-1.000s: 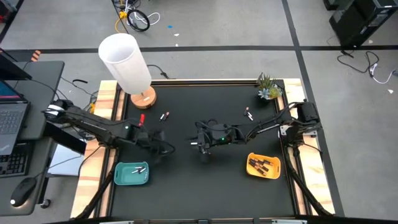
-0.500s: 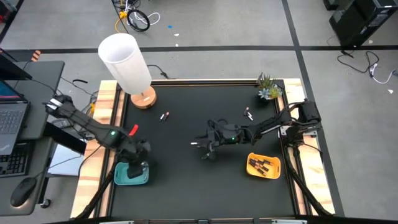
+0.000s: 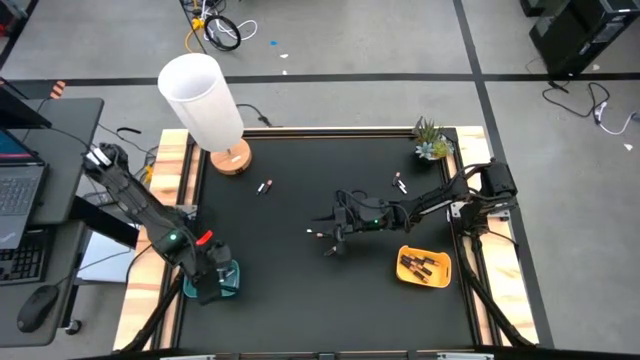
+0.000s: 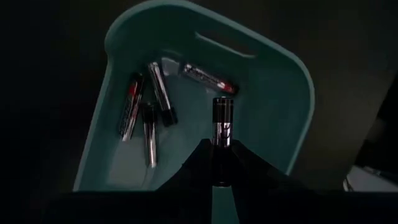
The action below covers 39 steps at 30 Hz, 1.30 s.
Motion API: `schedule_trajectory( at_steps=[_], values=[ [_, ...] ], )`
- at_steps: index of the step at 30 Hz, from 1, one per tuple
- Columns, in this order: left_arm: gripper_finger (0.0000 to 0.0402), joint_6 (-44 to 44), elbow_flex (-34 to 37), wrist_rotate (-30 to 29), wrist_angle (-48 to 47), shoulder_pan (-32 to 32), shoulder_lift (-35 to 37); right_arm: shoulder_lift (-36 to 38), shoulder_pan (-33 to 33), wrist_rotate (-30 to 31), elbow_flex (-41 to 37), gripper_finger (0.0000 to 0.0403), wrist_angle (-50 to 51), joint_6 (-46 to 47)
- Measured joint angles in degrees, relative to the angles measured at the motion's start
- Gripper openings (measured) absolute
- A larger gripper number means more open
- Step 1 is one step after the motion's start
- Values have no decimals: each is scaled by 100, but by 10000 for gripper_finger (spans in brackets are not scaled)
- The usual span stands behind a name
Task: Sort batteries
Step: Put the silver battery into the green bin, then put the black battery into the yellow bin
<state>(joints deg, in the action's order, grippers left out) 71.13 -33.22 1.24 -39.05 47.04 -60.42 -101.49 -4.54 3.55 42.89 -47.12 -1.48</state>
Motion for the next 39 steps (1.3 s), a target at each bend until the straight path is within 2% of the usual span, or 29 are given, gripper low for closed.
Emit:
schedule_trajectory(
  at_steps=[4,11,18,23,29,39],
  values=[
    [41,259,300,-37,281,72,0,0,0,-4,0,126,-1,2],
    [69,587,888,-112,969,103,-55,-2,0,-12,0,122,1,-4],
    [82,722,910,-142,899,103,-286,-2,0,-15,2,122,1,-15],
    [117,757,894,25,897,92,-319,-2,0,-15,2,119,1,-22],
    [138,828,222,498,-88,53,-338,-4,7,-17,2,118,-47,-113],
    [147,800,-1626,37,-2901,-82,-337,-7,53,-17,2,115,-82,-207]
  ],
)
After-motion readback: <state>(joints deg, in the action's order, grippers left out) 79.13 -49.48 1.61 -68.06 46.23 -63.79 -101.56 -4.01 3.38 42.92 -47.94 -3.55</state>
